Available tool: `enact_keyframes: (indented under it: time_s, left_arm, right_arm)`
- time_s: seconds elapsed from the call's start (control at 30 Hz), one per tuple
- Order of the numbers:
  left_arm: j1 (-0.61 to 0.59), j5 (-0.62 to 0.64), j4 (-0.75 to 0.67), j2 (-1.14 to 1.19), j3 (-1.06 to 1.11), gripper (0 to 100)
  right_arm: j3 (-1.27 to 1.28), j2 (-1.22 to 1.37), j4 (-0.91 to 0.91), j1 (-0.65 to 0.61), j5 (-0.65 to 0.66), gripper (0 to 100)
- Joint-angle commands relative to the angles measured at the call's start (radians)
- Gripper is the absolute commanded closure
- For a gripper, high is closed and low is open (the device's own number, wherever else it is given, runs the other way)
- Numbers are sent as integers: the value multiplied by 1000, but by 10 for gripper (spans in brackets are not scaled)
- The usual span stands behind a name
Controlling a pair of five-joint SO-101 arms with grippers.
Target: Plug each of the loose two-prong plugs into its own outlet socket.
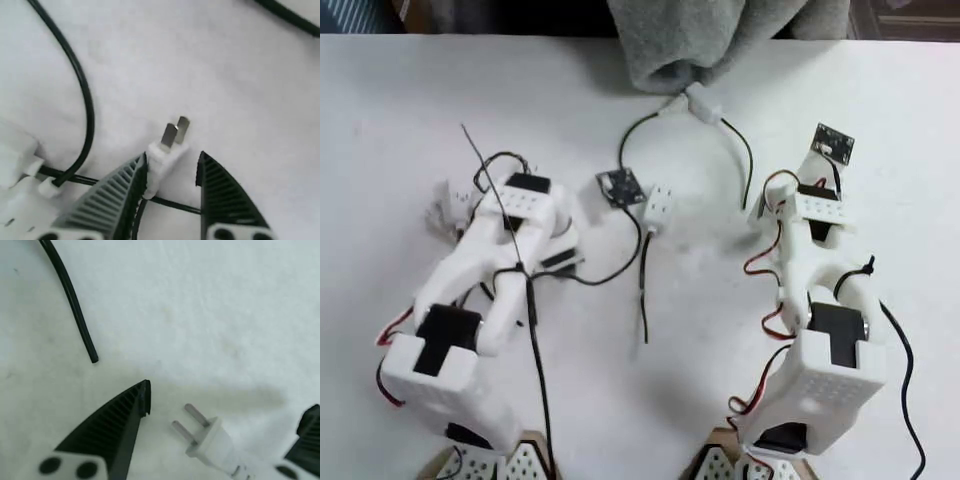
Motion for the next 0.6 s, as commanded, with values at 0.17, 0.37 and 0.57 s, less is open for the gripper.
enact_keyframes:
  time_s: [0.17,0.37,0.57]
  left_arm:
    - [-42,-17,44,-4,-31,835]
    - [-12,-17,49,-5,2,835]
    - [-10,-17,51,-5,3,835]
  right_arm:
    - [-5,-44,-13,-2,9,555]
    - [-5,-44,-13,-2,9,555]
    - [-5,-44,-13,-2,9,555]
